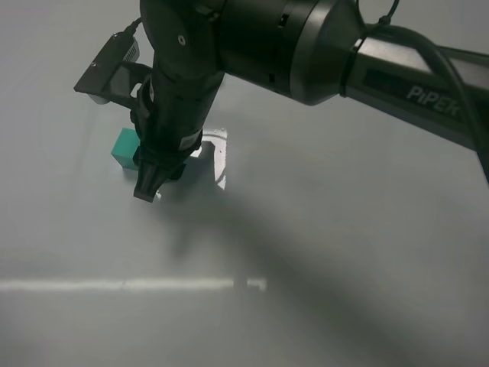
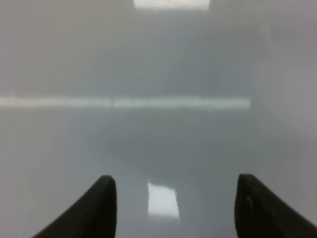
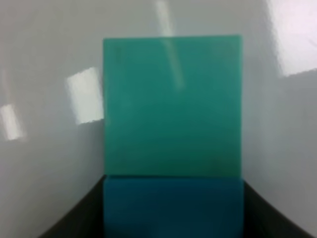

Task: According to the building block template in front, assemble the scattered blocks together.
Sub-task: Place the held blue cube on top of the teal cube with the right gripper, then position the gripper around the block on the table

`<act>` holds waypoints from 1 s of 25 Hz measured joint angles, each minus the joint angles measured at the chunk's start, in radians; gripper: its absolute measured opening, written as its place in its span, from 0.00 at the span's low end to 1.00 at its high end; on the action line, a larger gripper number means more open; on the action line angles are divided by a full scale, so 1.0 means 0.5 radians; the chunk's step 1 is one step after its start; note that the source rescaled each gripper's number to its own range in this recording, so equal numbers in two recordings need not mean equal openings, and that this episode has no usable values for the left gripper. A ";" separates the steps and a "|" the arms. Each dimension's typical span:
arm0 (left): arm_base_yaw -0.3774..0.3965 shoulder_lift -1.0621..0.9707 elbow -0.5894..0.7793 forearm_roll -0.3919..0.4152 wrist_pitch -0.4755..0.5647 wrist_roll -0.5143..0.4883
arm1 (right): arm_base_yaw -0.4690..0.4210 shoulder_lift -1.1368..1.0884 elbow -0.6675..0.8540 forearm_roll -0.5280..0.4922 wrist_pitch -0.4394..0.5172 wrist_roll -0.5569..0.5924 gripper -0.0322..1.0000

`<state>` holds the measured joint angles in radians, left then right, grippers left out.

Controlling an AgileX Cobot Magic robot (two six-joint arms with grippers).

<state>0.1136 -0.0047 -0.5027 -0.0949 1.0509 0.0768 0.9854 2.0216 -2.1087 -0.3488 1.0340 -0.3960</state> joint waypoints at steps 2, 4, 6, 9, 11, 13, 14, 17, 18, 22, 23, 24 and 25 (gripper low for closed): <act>0.000 0.000 0.000 0.000 0.000 0.000 | 0.000 0.000 0.000 0.014 0.000 0.000 0.58; 0.000 0.000 0.000 0.000 0.000 0.000 | 0.000 0.000 -0.007 0.030 0.000 0.000 0.85; 0.000 0.000 0.000 0.000 0.000 0.000 | 0.002 -0.003 -0.016 0.037 0.002 0.000 0.95; 0.000 0.000 0.000 0.000 0.000 0.000 | 0.011 -0.003 -0.056 0.039 -0.007 0.002 1.00; 0.000 0.000 0.000 0.000 0.000 0.000 | 0.023 -0.010 -0.067 0.042 -0.055 0.002 1.00; 0.000 0.000 0.000 0.000 0.000 0.000 | 0.029 -0.010 -0.076 0.064 -0.107 0.003 1.00; 0.000 0.000 0.000 0.000 0.000 0.000 | 0.030 -0.010 -0.076 0.076 -0.120 0.009 1.00; 0.000 0.000 0.000 0.000 0.000 0.000 | 0.032 -0.010 -0.076 0.081 -0.139 0.028 1.00; 0.000 0.000 0.000 -0.002 0.000 0.000 | 0.032 -0.010 -0.076 0.081 -0.141 0.033 1.00; 0.000 0.000 0.000 -0.002 0.000 0.000 | 0.032 0.000 -0.076 0.072 -0.142 0.057 0.96; 0.000 0.000 0.000 -0.002 0.000 0.000 | 0.032 0.006 -0.076 0.070 -0.132 0.060 0.93; 0.000 0.000 0.000 -0.002 0.000 0.000 | 0.032 0.013 -0.076 0.070 -0.122 0.062 0.91; 0.000 0.000 0.000 -0.002 0.000 0.000 | 0.032 0.020 -0.076 0.070 -0.114 0.062 0.87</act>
<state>0.1136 -0.0047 -0.5027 -0.0960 1.0509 0.0768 1.0016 2.0317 -2.1466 -0.3139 0.9768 -0.3648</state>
